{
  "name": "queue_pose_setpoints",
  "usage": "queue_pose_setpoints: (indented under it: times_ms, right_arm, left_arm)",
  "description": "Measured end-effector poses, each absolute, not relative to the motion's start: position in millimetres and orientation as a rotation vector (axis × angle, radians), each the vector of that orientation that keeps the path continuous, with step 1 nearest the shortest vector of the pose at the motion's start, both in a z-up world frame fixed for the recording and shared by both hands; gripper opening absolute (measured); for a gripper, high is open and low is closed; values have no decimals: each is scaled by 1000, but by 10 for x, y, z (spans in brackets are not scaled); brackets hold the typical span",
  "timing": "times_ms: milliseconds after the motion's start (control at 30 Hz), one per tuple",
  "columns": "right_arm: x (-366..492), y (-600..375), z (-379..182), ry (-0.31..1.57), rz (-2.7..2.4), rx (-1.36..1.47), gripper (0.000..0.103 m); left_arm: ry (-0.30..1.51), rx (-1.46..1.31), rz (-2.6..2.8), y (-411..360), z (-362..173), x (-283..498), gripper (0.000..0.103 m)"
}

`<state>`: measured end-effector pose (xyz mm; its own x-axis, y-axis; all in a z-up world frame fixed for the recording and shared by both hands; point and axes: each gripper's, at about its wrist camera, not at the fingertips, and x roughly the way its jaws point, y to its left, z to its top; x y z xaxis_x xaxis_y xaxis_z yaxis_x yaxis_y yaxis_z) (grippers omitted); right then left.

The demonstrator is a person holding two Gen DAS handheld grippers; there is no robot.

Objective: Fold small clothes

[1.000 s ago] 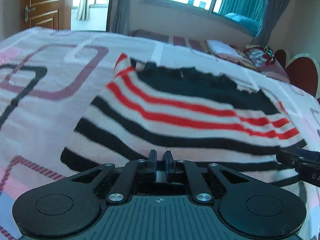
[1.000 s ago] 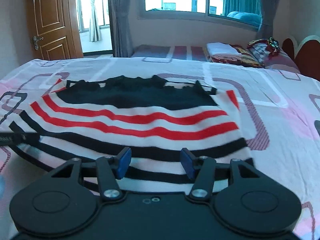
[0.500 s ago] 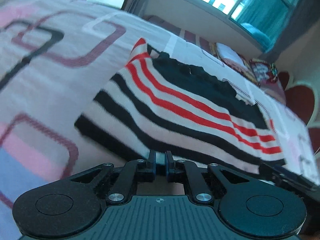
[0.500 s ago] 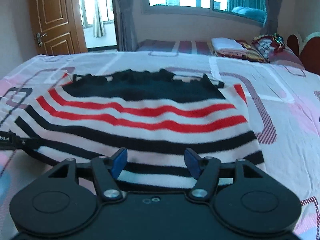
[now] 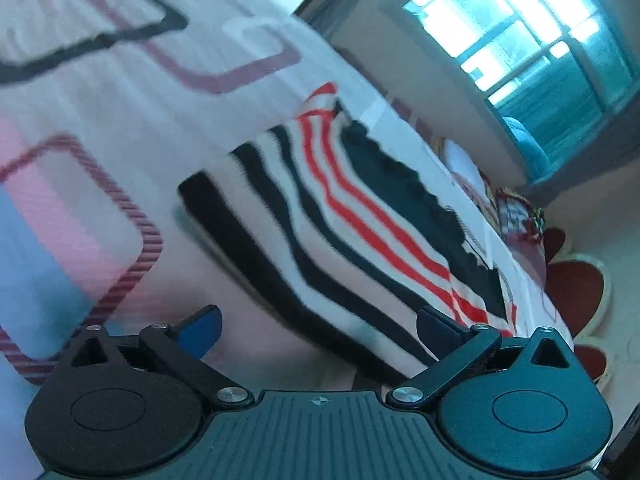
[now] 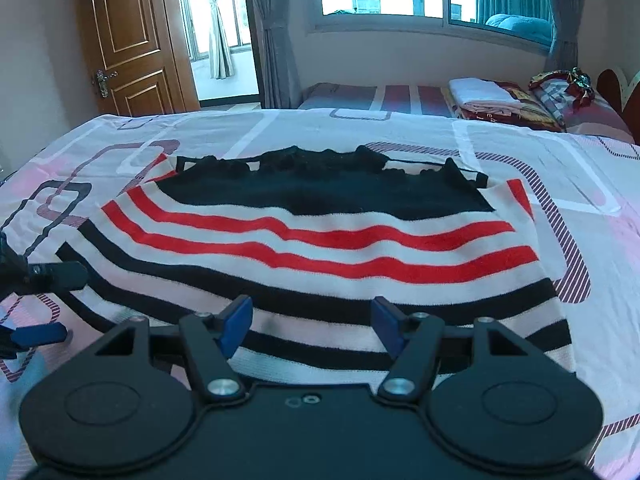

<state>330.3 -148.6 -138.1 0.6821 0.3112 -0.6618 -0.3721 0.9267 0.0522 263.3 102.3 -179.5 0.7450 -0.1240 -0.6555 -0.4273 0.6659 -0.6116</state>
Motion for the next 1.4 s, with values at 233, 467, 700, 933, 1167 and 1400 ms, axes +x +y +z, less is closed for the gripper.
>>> queue_pose_setpoints:
  times_ms: [233,467,700,933,1167,1400]
  right_arm:
    - [3387,-1473,-1408,720,383,-103,64]
    - [3652,-1329,-1428,707,391,-127,62]
    - [3828,-1181,-1551,746,401,-159,55]
    - [3817,-1098,-1687,718,419,-236,56]
    - [3719,-1131,-1722,670,403,-213,56]
    - [3541,-1727,-1360,640,326,-124,49]
  left_arm:
    - [658,-923,193,1095,-1921,2811,99]
    - [615,-994,222,1183,-2081,3126,52]
    - [619,-998,247,1224,-2141,3253,18]
    - [543,-842,143,1105,-1759,3354,15]
    - [514,-535,-221,431,-1036,3891,15]
    - [700,-373,-545,-577,-1078,4348,15]
